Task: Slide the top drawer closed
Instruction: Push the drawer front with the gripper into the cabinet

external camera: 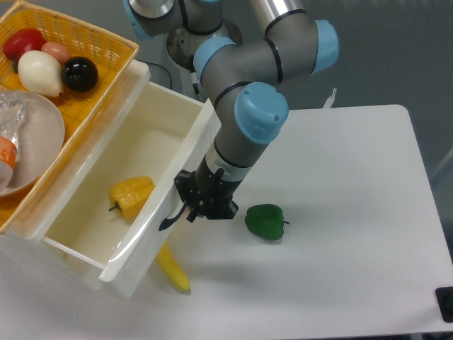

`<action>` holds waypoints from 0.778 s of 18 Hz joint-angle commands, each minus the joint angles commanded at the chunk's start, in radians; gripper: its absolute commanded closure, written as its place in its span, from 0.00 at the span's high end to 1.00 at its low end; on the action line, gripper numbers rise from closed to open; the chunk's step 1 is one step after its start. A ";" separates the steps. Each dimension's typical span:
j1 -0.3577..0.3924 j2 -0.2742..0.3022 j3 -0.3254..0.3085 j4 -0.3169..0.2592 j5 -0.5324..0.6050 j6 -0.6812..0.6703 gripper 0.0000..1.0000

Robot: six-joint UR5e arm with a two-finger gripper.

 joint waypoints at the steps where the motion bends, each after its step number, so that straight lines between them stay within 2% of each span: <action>1: -0.005 0.000 0.000 0.000 0.000 -0.003 0.09; 14: -0.057 0.020 -0.037 0.000 0.000 -0.020 0.09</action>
